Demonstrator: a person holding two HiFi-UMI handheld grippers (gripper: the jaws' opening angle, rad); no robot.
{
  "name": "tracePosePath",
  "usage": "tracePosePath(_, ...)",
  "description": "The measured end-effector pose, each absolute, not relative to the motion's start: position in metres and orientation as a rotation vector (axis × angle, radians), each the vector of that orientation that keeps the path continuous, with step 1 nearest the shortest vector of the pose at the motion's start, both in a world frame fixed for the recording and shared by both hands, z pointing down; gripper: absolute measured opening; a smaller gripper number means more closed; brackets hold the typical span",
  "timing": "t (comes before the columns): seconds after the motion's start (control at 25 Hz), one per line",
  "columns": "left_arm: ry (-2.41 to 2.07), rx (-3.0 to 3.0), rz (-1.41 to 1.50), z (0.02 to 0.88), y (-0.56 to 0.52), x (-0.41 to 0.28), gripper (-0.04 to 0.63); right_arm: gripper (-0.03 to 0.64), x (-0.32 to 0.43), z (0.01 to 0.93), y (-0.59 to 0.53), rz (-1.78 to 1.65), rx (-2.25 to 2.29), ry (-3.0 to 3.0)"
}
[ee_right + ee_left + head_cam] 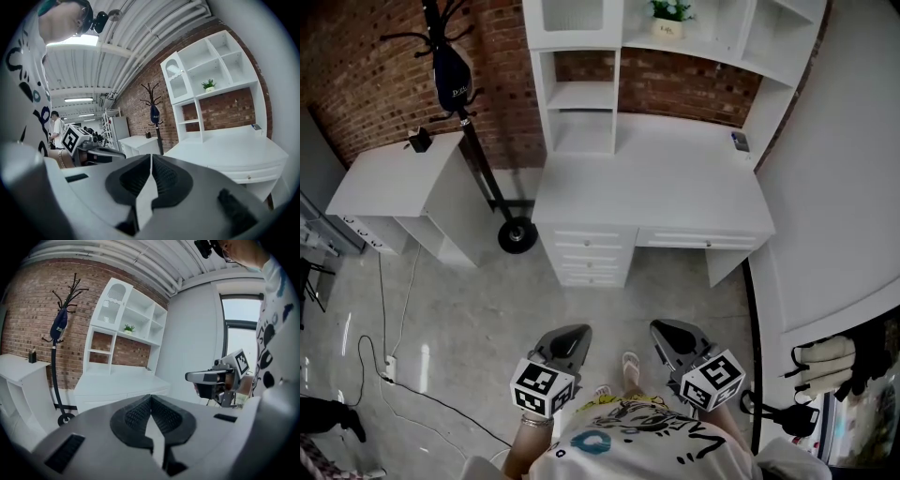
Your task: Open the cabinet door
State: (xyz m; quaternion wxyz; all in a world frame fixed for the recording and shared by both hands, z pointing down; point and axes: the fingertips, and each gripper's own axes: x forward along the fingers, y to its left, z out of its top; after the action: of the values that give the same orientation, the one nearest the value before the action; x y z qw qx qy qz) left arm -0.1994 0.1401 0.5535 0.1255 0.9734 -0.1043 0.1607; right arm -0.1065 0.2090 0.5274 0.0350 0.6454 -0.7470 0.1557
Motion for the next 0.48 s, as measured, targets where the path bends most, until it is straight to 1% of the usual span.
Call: tracePosePath(0.48, -0.375, 2.861, 0.410, 0.539, 0.103, -0.111, 0.014, 0.029, -0.034, 0.523, 0.167, 0.454, 1.884, -2.374)
